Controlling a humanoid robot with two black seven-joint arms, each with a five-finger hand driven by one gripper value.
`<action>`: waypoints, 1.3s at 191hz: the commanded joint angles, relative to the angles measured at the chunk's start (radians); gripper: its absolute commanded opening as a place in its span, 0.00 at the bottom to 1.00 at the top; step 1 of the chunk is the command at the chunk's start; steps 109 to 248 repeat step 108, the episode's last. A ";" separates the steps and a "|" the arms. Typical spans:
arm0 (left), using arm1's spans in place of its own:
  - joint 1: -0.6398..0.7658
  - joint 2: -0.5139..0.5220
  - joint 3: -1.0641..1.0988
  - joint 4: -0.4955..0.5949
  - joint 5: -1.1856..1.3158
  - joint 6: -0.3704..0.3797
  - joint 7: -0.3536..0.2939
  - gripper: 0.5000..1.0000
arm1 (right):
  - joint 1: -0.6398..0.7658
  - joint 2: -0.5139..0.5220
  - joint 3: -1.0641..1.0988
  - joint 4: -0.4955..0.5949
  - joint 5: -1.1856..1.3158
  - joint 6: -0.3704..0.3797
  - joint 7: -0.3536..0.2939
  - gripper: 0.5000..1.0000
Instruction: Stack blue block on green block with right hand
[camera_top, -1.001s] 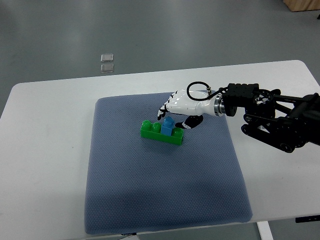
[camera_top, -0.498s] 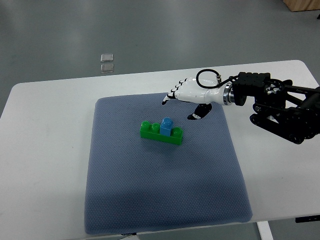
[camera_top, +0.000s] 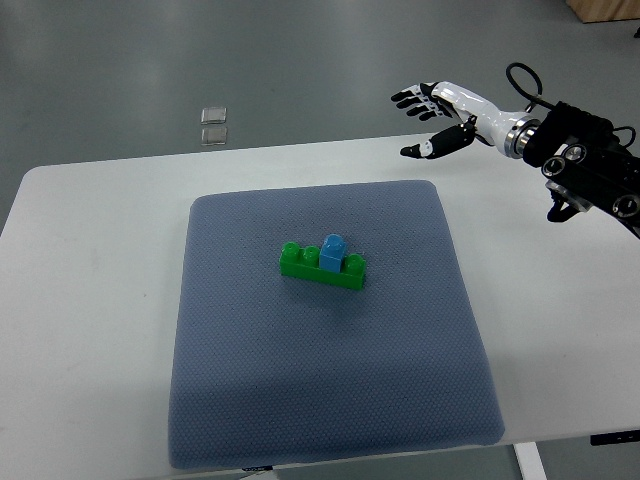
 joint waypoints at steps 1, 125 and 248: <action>0.000 0.000 0.000 0.000 0.000 0.000 0.000 1.00 | -0.026 0.004 0.001 -0.056 0.267 0.000 -0.024 0.73; 0.000 0.000 0.000 0.000 0.000 0.000 0.000 1.00 | -0.130 0.028 0.002 -0.103 0.794 -0.032 -0.013 0.85; 0.000 0.000 0.000 0.000 0.000 0.000 0.000 1.00 | -0.130 0.028 0.002 -0.103 0.794 -0.032 -0.013 0.85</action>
